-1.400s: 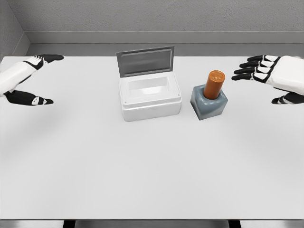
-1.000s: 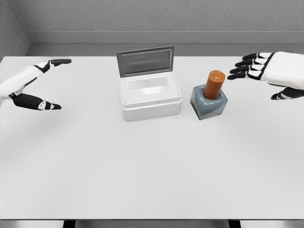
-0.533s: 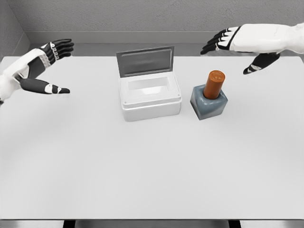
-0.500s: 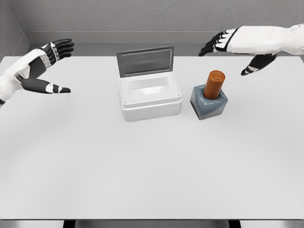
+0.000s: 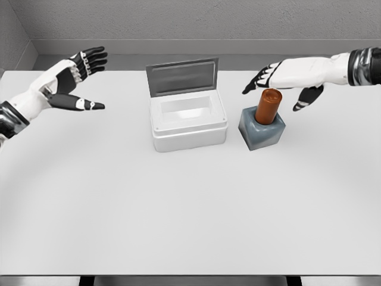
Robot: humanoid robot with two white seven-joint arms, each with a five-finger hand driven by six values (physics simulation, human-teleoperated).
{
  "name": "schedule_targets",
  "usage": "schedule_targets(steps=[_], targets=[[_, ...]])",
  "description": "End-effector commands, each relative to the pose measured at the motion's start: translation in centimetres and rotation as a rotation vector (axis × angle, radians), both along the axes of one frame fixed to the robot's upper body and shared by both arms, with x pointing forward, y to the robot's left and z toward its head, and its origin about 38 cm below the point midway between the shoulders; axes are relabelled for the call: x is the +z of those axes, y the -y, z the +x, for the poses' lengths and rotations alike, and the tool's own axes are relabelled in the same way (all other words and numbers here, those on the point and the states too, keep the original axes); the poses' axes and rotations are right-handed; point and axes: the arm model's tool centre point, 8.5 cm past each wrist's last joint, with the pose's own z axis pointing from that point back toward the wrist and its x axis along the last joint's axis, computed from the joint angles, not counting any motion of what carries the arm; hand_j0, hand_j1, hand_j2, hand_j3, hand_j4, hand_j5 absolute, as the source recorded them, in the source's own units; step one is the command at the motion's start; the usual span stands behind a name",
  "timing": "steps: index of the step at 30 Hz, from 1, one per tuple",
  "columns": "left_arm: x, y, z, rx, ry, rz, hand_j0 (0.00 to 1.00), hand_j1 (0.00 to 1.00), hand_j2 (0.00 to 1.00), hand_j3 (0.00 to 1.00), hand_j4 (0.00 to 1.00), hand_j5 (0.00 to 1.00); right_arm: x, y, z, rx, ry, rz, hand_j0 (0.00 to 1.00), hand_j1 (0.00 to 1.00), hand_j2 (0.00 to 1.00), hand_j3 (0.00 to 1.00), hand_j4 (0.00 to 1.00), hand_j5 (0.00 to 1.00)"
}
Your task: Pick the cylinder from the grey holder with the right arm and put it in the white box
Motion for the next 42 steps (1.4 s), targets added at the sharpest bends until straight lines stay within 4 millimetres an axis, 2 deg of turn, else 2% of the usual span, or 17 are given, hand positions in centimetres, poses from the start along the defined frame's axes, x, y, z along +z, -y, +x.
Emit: schedule_targets(steps=[1, 6, 12, 16, 20, 23, 31, 35, 38, 42], targets=[[-0.2, 0.2, 0.0, -0.004, -0.007, -0.004, 1.0, 1.0, 1.0, 1.0, 1.0, 1.0, -0.2, -0.9, 0.0, 0.017, 0.0, -0.002, 0.98, 0.98, 0.98, 0.98, 0.98, 0.98], [-0.9, 0.5, 1.4, 0.013, -0.046, -0.015, 1.0, 1.0, 1.0, 1.0, 1.0, 1.0, -1.1, -1.6, 0.1, 0.031, -0.013, -0.02, 0.98, 0.98, 0.98, 0.98, 0.98, 0.98], [-1.1, 0.3, 1.8, 0.024, -0.055, -0.013, 1.0, 1.0, 1.0, 1.0, 1.0, 1.0, -1.8, -1.8, 0.8, 0.017, -0.018, -0.033, 0.97, 0.97, 0.97, 0.97, 0.97, 0.97], [-1.5, -0.7, 2.3, 0.055, -0.069, -0.013, 1.0, 1.0, 1.0, 1.0, 1.0, 1.0, -1.8, -1.5, 0.9, 0.01, -0.012, -0.048, 0.86, 0.86, 0.86, 0.86, 0.86, 0.86], [-1.9, -0.6, 3.0, 0.074, -0.089, -0.03, 1.0, 1.0, 1.0, 1.0, 1.0, 1.0, -1.9, -1.3, 0.9, 0.007, -0.008, -0.058, 0.76, 0.76, 0.76, 0.76, 0.76, 0.76], [-1.9, -0.7, 3.1, 0.078, -0.09, -0.031, 1.0, 1.0, 1.0, 1.0, 1.0, 1.0, -1.9, -1.2, 0.9, 0.007, -0.008, -0.061, 0.72, 0.72, 0.72, 0.72, 0.72, 0.72], [-1.9, -0.6, 3.2, 0.076, -0.089, -0.033, 1.0, 1.0, 1.0, 1.0, 1.0, 1.0, -2.0, -1.4, 0.8, 0.018, -0.006, -0.091, 0.7, 0.7, 0.7, 0.7, 0.7, 0.7], [-1.8, -0.7, 3.1, 0.078, -0.088, -0.033, 1.0, 1.0, 1.0, 1.0, 1.0, 1.0, -2.0, -1.4, 0.8, 0.018, -0.006, -0.091, 0.63, 0.63, 0.63, 0.63, 0.63, 0.63], [-1.7, -0.6, 3.2, 0.075, -0.086, -0.034, 1.0, 1.0, 1.0, 1.0, 1.0, 1.0, -1.8, -1.4, 0.8, 0.019, -0.003, -0.087, 0.52, 0.52, 0.52, 0.52, 0.52, 0.52], [-1.7, -0.7, 3.2, 0.076, -0.085, -0.033, 1.0, 1.0, 1.0, 1.0, 1.0, 1.0, -1.2, -1.5, 0.9, 0.019, 0.01, -0.088, 0.5, 0.5, 0.5, 0.5, 0.5, 0.5]])
